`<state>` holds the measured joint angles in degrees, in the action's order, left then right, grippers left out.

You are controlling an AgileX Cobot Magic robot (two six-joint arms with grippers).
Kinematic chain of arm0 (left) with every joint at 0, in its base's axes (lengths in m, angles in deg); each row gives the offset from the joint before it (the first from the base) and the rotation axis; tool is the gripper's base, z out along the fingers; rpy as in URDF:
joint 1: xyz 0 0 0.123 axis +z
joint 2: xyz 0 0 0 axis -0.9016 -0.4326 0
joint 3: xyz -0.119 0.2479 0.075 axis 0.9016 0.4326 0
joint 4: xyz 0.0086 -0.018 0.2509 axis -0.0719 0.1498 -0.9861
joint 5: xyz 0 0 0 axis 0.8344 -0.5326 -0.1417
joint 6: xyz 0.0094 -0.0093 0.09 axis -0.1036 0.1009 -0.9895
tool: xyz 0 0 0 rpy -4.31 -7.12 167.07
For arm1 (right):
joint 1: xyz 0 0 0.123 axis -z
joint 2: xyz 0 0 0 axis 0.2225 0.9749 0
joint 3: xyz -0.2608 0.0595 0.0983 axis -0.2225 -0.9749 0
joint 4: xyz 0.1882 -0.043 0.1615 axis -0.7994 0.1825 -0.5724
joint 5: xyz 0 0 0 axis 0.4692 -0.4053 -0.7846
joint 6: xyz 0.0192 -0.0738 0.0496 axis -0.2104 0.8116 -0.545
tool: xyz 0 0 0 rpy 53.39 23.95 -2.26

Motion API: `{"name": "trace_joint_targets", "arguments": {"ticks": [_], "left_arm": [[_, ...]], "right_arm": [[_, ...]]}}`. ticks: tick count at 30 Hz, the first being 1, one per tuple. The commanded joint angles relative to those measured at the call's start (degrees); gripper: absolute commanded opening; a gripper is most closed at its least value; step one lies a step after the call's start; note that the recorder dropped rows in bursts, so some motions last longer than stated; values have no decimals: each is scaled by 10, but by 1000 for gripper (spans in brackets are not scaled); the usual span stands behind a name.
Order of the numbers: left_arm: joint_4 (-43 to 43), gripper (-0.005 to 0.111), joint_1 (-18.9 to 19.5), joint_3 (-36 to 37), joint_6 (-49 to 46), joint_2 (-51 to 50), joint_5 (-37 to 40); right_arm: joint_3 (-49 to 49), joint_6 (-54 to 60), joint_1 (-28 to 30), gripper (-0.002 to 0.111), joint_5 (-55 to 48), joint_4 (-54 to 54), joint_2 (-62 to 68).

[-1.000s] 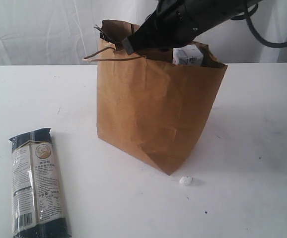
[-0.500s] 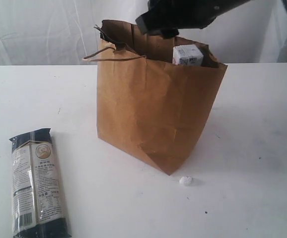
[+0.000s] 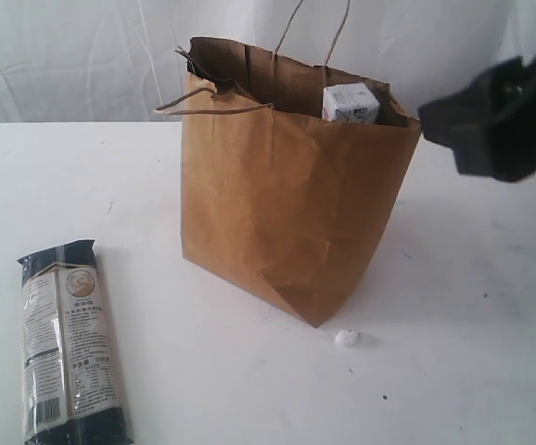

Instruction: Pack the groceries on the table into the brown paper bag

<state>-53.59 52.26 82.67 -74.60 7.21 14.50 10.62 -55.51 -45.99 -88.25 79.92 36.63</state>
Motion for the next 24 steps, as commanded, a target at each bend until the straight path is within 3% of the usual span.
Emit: {"name": "trace_joint_targets", "arguments": {"ticks": [1,5,9,18,24], "left_arm": [[3,0,1,2,-2,3,0],[3,0,1,2,-2,3,0],[3,0,1,2,-2,3,0],[3,0,1,2,-2,3,0],[3,0,1,2,-2,3,0]], "right_arm": [[-69,-4,0,57,-23,2,-55],[-127,77,0,57,-61,-51,-39],[-161,141,0,57,-27,-83,36],[-157,202,0,57,109,-83,281],[-124,249,0,57,138,-83,398]]}}
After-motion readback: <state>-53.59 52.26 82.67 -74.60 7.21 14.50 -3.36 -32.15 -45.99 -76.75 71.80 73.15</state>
